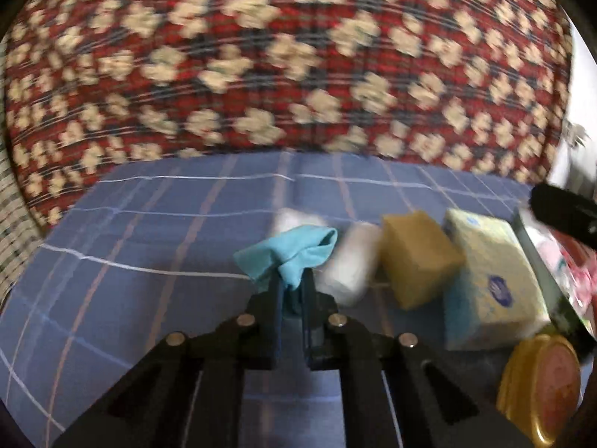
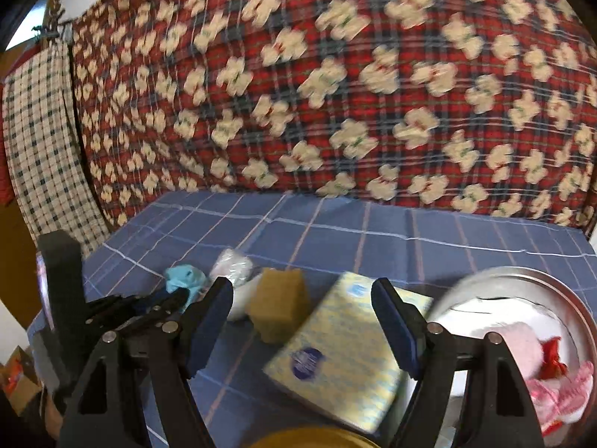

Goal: Organize soft objects
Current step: 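Grasp the teal cloth with the left gripper, then grasp and lift the yellow sponge with the right gripper while the left gripper holds the teal cloth, then carry the teal cloth and yellow sponge over the round tin with both grippers, then open both grippers to drop the teal cloth and sponge into the tin, then grasp the clear plastic bag of cotton pads with the left gripper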

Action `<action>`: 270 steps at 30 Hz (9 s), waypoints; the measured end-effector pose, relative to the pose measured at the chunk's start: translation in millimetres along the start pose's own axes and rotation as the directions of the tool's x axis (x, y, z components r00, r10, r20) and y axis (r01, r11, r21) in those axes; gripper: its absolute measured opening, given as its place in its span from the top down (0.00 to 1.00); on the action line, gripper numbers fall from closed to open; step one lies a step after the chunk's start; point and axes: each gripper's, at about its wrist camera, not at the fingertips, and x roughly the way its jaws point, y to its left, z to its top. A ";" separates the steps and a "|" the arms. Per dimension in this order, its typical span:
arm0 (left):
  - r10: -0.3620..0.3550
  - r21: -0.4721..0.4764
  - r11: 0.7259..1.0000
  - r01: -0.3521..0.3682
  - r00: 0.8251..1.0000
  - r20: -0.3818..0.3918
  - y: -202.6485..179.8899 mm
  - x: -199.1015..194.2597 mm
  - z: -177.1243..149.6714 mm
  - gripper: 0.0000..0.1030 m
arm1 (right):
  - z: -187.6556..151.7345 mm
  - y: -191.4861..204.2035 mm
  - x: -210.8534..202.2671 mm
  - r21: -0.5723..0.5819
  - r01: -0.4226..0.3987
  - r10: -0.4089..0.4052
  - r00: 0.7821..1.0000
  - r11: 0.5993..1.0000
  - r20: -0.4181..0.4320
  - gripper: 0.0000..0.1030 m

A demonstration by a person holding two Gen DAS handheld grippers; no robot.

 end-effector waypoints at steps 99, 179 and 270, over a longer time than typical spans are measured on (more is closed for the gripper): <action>0.121 -0.113 0.990 -0.087 0.935 0.335 27.9 -60.9 -8.5 0.94 | -28.1 91.4 1.2 0.042 0.058 -0.069 0.931 0.997 0.358 0.61; 0.003 0.050 0.999 -0.017 0.962 0.273 -72.1 -94.1 26.2 0.95 | -23.1 -12.2 -92.0 0.115 0.032 -0.082 0.881 0.993 0.466 0.61; 0.065 0.089 0.994 -0.059 0.995 -0.072 4.3 35.3 45.1 0.19 | -1.5 -17.6 -18.2 0.090 -0.042 0.036 0.998 0.995 0.059 0.21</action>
